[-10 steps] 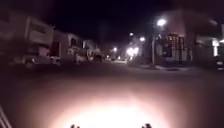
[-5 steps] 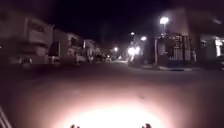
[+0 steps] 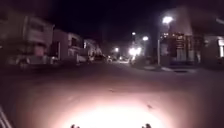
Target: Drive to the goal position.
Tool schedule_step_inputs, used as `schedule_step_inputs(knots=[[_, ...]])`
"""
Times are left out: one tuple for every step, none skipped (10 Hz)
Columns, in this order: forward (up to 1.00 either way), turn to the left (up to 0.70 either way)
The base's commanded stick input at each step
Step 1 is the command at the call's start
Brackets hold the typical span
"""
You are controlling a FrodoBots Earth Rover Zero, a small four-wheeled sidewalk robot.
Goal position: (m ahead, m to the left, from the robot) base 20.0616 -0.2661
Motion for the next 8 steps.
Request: schedule_step_inputs(knots=[[0.70,0.00],[0.70,0.00],[0.70,0.00],[0.70,0.00],[0.70,0.00],[0.70,0.00],[0.70,0.00],[0.70,0.00]])
